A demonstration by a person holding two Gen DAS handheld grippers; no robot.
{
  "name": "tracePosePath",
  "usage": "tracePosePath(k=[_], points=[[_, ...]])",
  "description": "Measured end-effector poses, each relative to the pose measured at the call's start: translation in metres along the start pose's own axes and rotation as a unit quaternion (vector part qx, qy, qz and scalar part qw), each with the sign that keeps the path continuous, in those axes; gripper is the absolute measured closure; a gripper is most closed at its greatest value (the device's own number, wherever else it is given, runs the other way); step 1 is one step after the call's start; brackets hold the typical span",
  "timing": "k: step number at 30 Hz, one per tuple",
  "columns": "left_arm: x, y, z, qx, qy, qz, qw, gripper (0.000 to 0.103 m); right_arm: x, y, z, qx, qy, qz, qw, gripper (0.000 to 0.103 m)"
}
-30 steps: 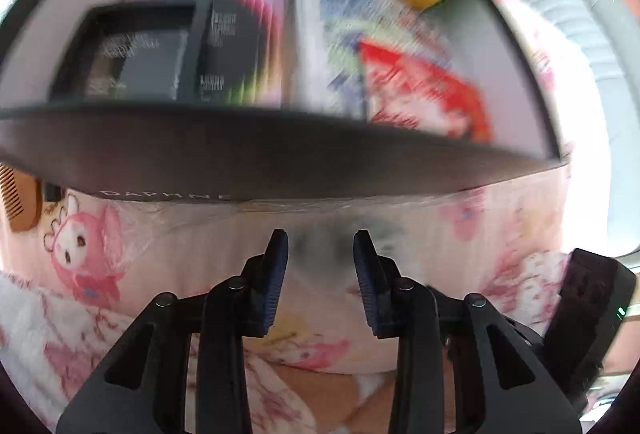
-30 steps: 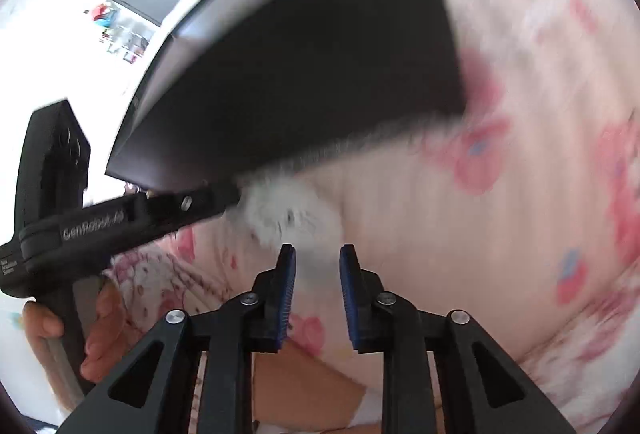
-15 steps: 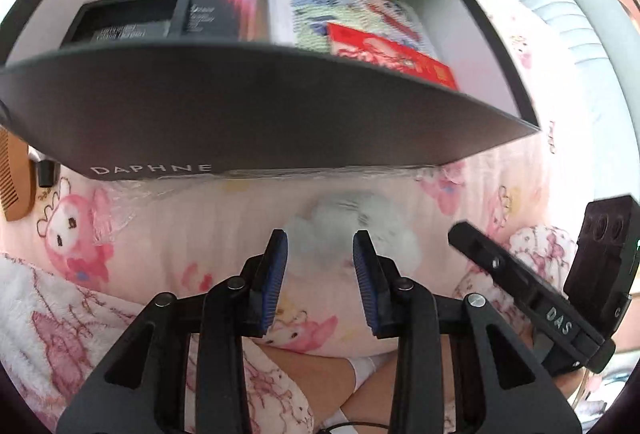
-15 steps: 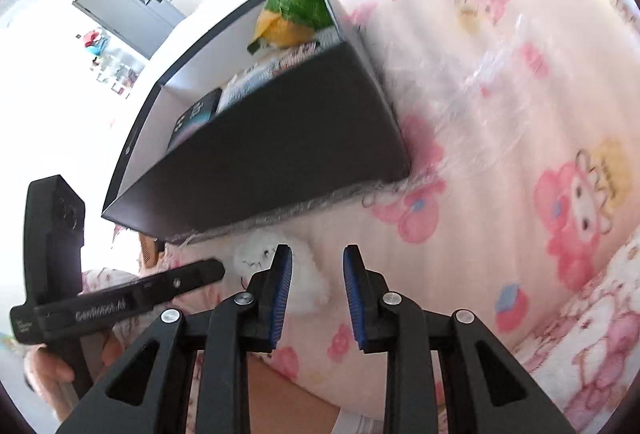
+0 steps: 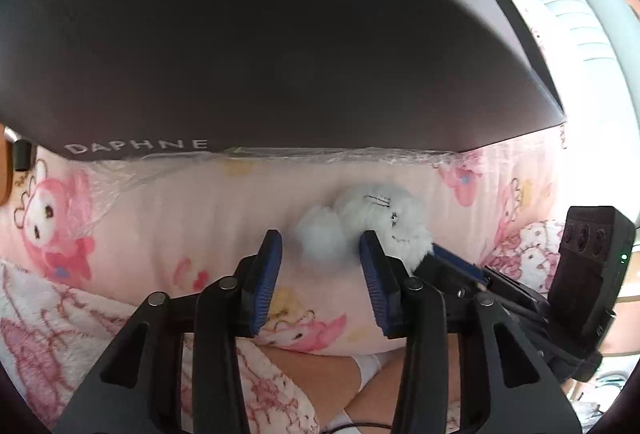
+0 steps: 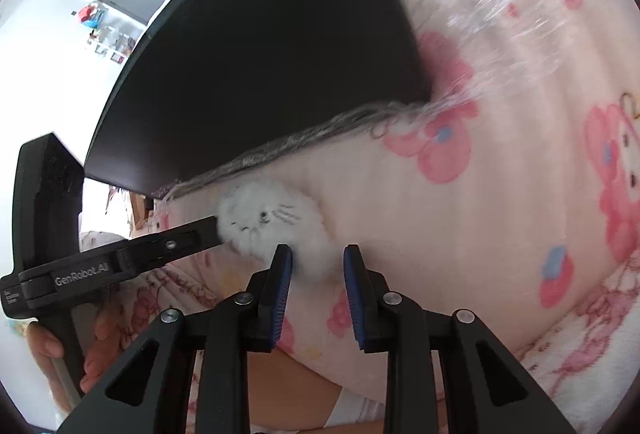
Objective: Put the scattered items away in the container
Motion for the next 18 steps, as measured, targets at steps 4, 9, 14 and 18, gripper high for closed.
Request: tracePosePath(k=[4,9,14,18], points=[[0.001,0.004,-0.004,0.005,-0.003,0.01,0.9999,0.06,-0.002,0.006,0.001,0.027,0.006,0.008,1.0,0.076],[0.011,-0.006,-0.003,-0.01,-0.007,0.043,0.999,0.071,0.005,0.013,0.003,0.046,-0.016,0.018,0.999,0.077],[0.024,-0.003,-0.008,0.009,-0.036,0.019,0.9991,0.067,0.027,0.008,-0.01,0.031,-0.081,0.072,0.994,0.077],[0.016,0.002,-0.013,0.022,-0.02,0.034,0.999,0.059,0.011,0.019,-0.006,0.026,-0.038,0.011,0.999,0.076]])
Point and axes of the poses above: each gripper's, at about its wrist camera, not at the fingertips, and x roughly against the way its jaws point, y to its left, z to its underside, the point moved 2 cm from there along -x, roughly the way its jaws point, and after that the axes turned 4 degrees about -y, right-handed, at the moved point
